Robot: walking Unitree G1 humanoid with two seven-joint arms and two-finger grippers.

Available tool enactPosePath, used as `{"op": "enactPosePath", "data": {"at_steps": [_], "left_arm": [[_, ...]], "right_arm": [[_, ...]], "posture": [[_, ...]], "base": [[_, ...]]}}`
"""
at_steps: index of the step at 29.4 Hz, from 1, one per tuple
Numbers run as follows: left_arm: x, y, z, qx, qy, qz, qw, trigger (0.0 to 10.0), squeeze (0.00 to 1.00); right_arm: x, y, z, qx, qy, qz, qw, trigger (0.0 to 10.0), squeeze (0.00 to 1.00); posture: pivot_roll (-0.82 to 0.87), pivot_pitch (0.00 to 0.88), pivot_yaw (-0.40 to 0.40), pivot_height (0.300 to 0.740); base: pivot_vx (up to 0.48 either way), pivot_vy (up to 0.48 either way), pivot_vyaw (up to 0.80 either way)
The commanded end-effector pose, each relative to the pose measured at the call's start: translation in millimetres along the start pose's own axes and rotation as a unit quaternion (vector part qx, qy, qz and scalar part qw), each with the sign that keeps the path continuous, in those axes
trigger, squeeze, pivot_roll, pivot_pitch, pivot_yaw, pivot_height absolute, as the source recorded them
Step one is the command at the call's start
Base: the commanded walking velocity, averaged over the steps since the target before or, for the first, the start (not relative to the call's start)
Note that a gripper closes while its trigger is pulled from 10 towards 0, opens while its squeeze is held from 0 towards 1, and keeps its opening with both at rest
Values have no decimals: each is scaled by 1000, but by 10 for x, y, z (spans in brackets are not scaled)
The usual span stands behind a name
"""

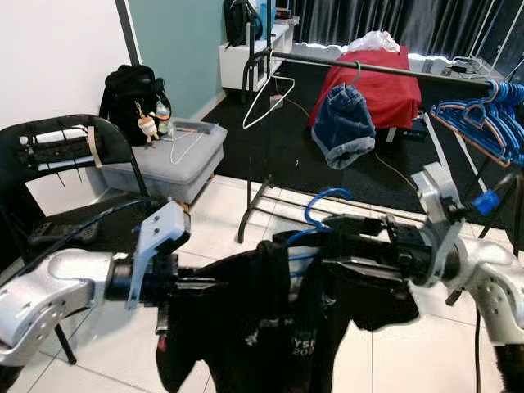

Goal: Hang hanger

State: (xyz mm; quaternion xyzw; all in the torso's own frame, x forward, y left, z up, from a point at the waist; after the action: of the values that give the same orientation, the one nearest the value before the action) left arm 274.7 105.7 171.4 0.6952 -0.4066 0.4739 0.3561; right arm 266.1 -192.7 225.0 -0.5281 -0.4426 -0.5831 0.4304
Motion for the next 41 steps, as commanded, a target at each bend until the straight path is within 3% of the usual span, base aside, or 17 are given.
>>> {"op": "enactPosePath", "data": {"at_steps": [1, 6, 7, 8, 9, 11, 12, 15, 16, 18, 19, 23, 24, 25, 26, 28, 41], "left_arm": [[-40, -82, -75, 23, 7, -6, 1000, 0, 0], [-124, -136, -133, 40, 6, -20, 999, 0, 0], [-188, -194, -187, 60, 12, -35, 998, 0, 0], [-188, -194, -187, 60, 12, -35, 998, 0, 0], [-252, -278, -219, 91, 26, -49, 994, 0, 0], [-252, -278, -219, 91, 26, -49, 994, 0, 0], [-295, -331, -238, 113, 36, -58, 991, 0, 0], [-295, -331, -238, 113, 36, -58, 991, 0, 0], [-350, -493, -218, 183, 69, -66, 979, 0, 0], [-350, -493, -218, 183, 69, -66, 979, 0, 0], [-388, -658, -152, 264, 135, -104, 949, 10000, 0], [-388, -658, -152, 264, 135, -104, 949, 10000, 0], [-489, -792, -88, 343, 182, -155, 908, 10000, 0], [-489, -792, -88, 343, 182, -155, 908, 10000, 0], [-661, -847, 11, 394, 190, -205, 876, 10000, 0], [-822, -862, 115, 422, 178, -243, 855, 10000, 0], [-603, -898, 193, 369, 266, -248, 855, 10000, 0]], "right_arm": [[1, 31, -119, -29, -3, -7, 1000, 10000, 1000], [-27, 91, -225, -72, -7, -17, 997, 10000, 1000], [-40, 259, -342, -155, -4, -42, 987, 10000, 835], [-40, 259, -342, -155, -4, -42, 987, 10000, 835], [-30, 492, -462, -268, 23, -61, 961, 10000, 0], [-30, 492, -462, -268, 23, -61, 961, 10000, 0], [-30, 633, -554, -343, 45, -66, 936, 10000, 0], [-30, 633, -554, -343, 45, -66, 936, 10000, 0], [-269, 779, -584, -437, 58, -22, 897, 10000, 0], [-269, 779, -584, -437, 58, -22, 897, 10000, 0], [-689, 832, -533, -508, 33, 30, 860, 10000, 0], [-689, 832, -533, -508, 33, 30, 860, 10000, 0], [-1048, 811, -450, -544, -17, 60, 837, 10000, 0], [-1048, 811, -450, -544, -17, 60, 837, 10000, 0], [-1234, 797, -420, -567, -40, 74, 819, 10000, 0], [-1302, 816, -423, -582, -50, 73, 809, 10000, 0], [-1230, 931, -465, -613, -10, 70, 787, 10000, 0]], "posture": [[-51, 0, -26, 736], [-51, 0, -26, 736], [-52, 0, -19, 736], [-52, 0, -19, 736], [-59, 0, -11, 736], [-59, 0, -11, 736], [-59, 0, -11, 736], [-59, 0, -11, 736], [-62, 6, -12, 736], [-62, 6, -12, 736], [-57, 13, -12, 736], [-57, 13, -12, 736], [-49, 14, -11, 736], [-49, 14, -11, 736], [-46, 19, -25, 736], [-40, 19, -31, 736], [-35, 0, -45, 736]], "base": [[0, 0, 0], [0, 0, 0], [0, 0, 0], [0, 0, 0], [0, 0, 0], [0, 0, 0], [0, 0, 0], [0, 0, 0], [0, 0, 0], [0, 0, 0], [0, 0, 0], [0, 0, 0], [0, 0, 0], [0, 0, 0], [0, 0, 0], [0, 0, 0], [0, 0, 0]]}}
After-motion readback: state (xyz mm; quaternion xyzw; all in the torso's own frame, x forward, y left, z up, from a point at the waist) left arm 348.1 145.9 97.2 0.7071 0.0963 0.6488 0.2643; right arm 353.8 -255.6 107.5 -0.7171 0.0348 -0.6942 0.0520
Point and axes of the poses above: a point about 5 cm out from each wrist's last joint towards the gripper, its own z axis pointing out of the wrist towards the gripper, its own x axis along the axis of the wrist's last joint, y = z × x, the point moved 5 cm from there along z, pointing out of the wrist towards the gripper, and after that the axes turned 9 degrees about -z, right-handed, at the moved point
